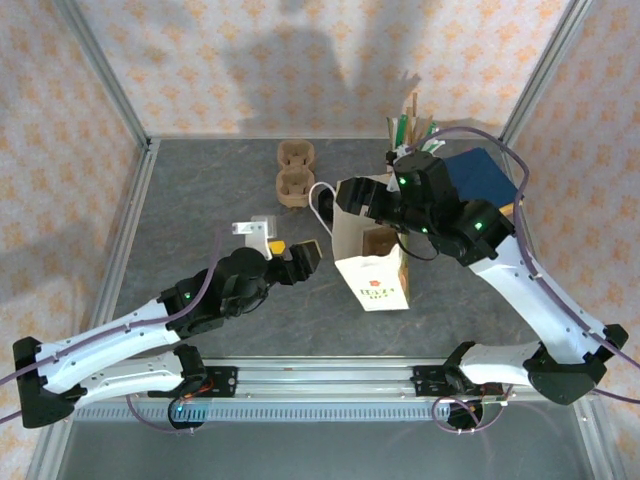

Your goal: Pack the takeout coffee

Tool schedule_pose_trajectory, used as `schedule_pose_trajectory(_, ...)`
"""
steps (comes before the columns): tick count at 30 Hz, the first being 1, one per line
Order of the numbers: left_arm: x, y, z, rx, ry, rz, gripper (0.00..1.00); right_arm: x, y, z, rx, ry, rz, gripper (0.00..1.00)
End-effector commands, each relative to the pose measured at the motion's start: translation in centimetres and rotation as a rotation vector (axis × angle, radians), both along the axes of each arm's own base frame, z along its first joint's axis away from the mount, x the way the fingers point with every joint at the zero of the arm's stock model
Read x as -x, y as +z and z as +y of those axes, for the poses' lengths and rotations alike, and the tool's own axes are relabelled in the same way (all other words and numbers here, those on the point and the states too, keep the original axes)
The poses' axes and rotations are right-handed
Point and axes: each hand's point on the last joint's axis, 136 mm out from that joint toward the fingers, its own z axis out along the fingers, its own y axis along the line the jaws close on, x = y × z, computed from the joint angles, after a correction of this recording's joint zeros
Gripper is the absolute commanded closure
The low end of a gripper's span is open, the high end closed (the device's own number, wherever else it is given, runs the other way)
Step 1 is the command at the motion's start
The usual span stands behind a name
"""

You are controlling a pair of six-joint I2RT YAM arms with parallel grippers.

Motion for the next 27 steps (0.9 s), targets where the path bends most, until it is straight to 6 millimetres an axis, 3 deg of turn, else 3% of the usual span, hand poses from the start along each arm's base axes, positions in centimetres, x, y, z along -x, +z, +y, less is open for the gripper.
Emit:
schedule_pose_trajectory(1,0.3,1.9,-2.8,0.083,-0.091,0.002,0.08,-0.2,0.6,-0.8,-0.014,-0.039,-0.033,0.15)
schedule_pose_trajectory(8,-0.7,1.9,-5.0,0.103,-0.096,0.035,0.09,-0.2,-0.7,-1.1,0.002,-0.059,-0.014,0.15)
schedule_pose_trajectory(9,-0.8,1.9,-5.1,0.101,-0.091,0.035,0.09,0.3,0.0,-1.6,-0.015,-0.064,-0.031,0.15)
schedule_pose_trajectory(15,-1.7,2.0,-6.4,0.081,-0.085,0.042,0.14,0.6,-0.1,-2.5,-0.011,-0.088,-0.035,0.15)
schedule_pose_trajectory(21,-2.7,1.4,-8.3,0.032,-0.099,0.072,0.21,0.8,-0.3,-3.1,-0.007,-0.106,-0.036,0.15)
schedule_pose_trajectory(27,-3.8,0.8,-8.8,-0.043,-0.072,0.072,0.31,1.1,-0.6,-3.6,-0.013,-0.118,-0.037,0.15)
